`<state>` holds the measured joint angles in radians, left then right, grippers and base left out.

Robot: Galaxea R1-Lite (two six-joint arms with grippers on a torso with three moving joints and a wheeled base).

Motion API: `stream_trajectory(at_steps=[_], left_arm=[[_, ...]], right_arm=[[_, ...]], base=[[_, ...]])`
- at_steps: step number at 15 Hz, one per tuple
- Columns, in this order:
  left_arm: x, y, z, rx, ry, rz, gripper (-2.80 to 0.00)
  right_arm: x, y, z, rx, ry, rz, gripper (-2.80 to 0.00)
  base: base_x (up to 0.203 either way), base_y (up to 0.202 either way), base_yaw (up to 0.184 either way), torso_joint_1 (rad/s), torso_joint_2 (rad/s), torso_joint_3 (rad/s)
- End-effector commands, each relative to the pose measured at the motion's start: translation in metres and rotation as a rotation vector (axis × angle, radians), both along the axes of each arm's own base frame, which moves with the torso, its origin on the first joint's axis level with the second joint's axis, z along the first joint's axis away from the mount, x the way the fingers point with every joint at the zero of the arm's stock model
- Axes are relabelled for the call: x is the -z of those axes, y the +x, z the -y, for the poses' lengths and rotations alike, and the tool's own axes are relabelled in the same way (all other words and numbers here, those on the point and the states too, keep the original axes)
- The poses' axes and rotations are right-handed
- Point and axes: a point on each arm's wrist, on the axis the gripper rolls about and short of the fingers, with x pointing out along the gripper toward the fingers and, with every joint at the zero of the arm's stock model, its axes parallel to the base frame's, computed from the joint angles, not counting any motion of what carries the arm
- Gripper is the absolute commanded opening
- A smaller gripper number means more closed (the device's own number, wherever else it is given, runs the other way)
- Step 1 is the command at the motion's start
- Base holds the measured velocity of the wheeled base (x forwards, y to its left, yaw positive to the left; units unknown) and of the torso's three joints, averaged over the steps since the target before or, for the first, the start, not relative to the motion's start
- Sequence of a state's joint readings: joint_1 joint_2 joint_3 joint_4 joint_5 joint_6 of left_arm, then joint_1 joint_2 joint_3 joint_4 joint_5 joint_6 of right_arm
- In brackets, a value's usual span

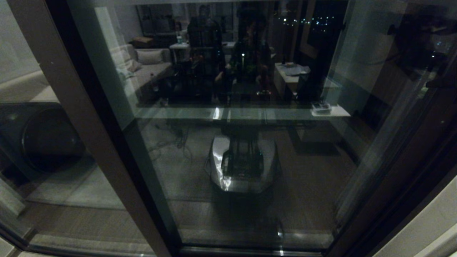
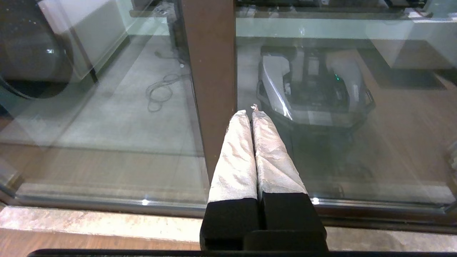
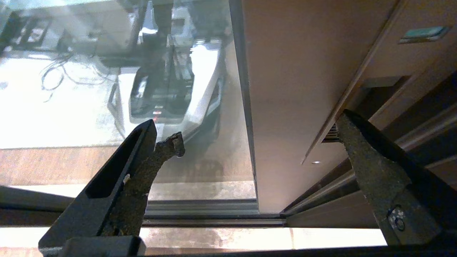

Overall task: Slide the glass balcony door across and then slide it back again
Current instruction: Open the slid door

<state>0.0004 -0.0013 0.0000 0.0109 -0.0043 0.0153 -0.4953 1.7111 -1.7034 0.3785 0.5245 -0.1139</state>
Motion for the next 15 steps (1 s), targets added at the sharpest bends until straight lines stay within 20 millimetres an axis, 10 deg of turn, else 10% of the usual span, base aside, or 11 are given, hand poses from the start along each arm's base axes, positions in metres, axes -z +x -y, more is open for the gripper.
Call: stream_trajectory(at_steps=[1,15], left_arm=[[0.000,0.000,0.000,0.001,0.000,-0.001,-2.80],[0.000,0.000,0.000,0.000,0.000,-0.001,-2.80]], right_arm=[[-0.002,-0.003,-0.002,-0.005,-0.002,0.004,0.00],[0.005,-0.037,-0.021,-0.022,-0.055,0.026,0.00]], base=[[0.000,0.000,0.000,0.000,0.00,0.000],[0.000,0.000,0.000,0.000,0.00,0.000]])
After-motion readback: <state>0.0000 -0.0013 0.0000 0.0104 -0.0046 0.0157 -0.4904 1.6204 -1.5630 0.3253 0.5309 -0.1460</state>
